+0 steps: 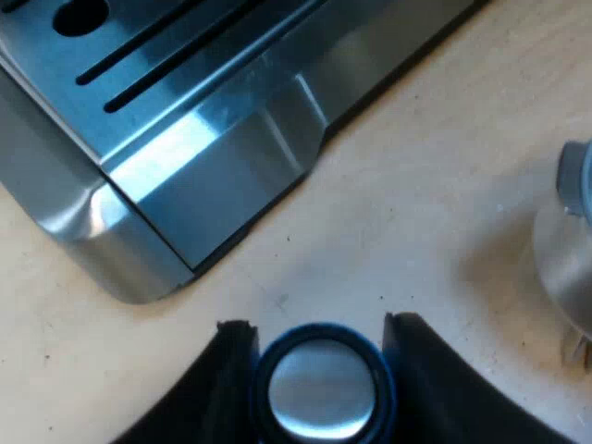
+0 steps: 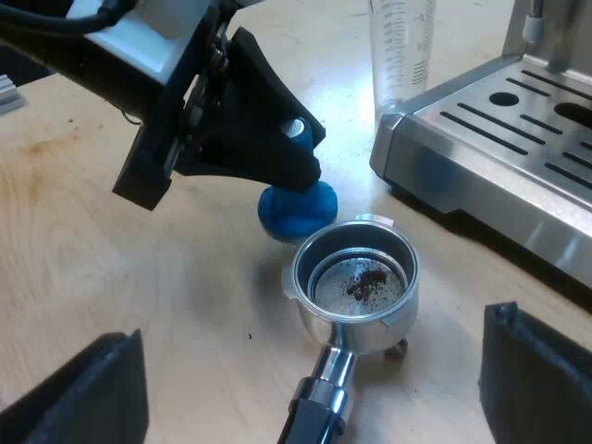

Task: Grind coffee beans and then tamp

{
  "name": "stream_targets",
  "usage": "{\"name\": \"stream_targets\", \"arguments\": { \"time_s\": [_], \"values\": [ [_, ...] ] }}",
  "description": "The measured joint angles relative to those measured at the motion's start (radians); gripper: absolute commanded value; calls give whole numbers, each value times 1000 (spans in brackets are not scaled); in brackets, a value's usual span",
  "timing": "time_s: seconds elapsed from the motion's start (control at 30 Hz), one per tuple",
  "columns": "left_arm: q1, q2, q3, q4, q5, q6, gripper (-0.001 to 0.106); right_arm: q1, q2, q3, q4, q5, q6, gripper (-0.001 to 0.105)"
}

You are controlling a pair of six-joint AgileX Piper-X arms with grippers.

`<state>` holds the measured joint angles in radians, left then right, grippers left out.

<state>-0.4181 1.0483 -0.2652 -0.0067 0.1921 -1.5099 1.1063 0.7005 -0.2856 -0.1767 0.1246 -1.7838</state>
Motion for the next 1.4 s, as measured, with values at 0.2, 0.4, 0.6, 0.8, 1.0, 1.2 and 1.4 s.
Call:
{"name": "stream_targets", "arguments": {
  "time_s": [0.2, 0.4, 0.6, 0.8, 1.0, 1.2, 1.4],
  "values": [
    [0, 0, 0, -4, 0, 0, 44, 0, 0, 0, 0, 0, 0, 82],
    [0, 0, 0, -4, 0, 0, 51, 0, 0, 0, 0, 0, 0, 82],
    [0, -11, 0, 7, 2, -12, 75, 0, 0, 0, 0, 0, 0, 82],
    [0, -108, -25, 64, 2, -17, 74, 0, 0, 0, 0, 0, 0, 82],
    [0, -265, -54, 114, 24, -25, 74, 0, 0, 0, 0, 0, 0, 82],
    [0, -411, -95, 249, 24, -25, 74, 0, 0, 0, 0, 0, 139, 82],
    [0, -503, -171, 415, 24, -25, 74, 0, 0, -67, 95, -9, 193, 82]
  ]
}}
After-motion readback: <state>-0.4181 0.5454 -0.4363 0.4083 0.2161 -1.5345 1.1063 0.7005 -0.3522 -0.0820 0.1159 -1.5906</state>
